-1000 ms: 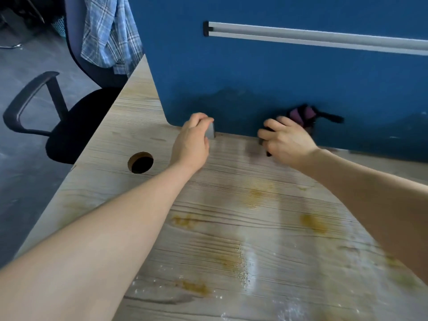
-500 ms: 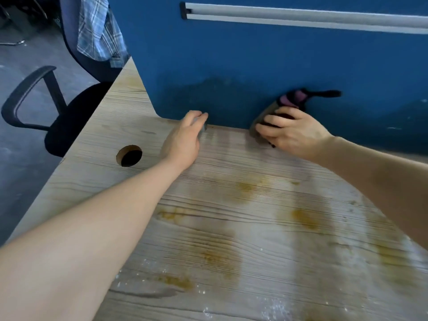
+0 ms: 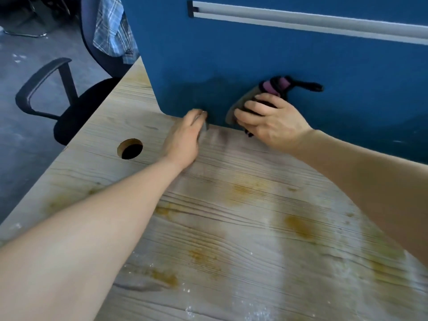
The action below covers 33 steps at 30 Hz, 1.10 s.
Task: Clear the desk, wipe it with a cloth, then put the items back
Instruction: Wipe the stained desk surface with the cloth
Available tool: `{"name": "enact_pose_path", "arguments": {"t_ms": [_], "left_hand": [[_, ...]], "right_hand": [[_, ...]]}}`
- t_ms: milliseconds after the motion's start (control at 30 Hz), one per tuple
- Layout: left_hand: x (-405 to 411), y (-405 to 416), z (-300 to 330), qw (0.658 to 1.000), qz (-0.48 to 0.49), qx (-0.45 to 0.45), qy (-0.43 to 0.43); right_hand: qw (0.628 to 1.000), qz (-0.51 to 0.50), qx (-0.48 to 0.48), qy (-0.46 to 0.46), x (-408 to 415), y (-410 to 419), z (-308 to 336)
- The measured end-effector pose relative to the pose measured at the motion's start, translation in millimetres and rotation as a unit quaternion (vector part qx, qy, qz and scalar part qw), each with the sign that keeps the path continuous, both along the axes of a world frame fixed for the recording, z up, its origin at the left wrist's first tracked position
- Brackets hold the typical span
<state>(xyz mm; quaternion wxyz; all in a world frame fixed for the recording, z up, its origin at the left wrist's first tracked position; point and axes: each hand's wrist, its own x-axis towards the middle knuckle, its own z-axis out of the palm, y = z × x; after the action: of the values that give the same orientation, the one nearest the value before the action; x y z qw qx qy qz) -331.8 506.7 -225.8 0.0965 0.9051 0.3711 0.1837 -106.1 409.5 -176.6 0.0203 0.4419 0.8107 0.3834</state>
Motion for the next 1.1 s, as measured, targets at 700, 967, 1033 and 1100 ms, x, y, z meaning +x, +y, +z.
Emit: {"name": "enact_pose_path", "arguments": {"t_ms": [700, 967, 1033, 1100], "left_hand": [[7, -4, 7, 1.0, 0.025, -0.008, 0.009], [23, -29, 17, 0.997, 0.06, 0.009, 0.041], [33, -40, 18, 0.997, 0.048, 0.01, 0.058], [44, -51, 21, 0.997, 0.038, 0.014, 0.063]], "right_hand": [[0.993, -0.038, -0.11, -0.019, 33, -41, -22], [0.989, -0.068, -0.134, 0.006, 94, -108, -22], [0.99, -0.058, -0.132, -0.007, 101, -113, -17], [0.991, -0.035, -0.123, -0.033, 100, -107, -10]]}}
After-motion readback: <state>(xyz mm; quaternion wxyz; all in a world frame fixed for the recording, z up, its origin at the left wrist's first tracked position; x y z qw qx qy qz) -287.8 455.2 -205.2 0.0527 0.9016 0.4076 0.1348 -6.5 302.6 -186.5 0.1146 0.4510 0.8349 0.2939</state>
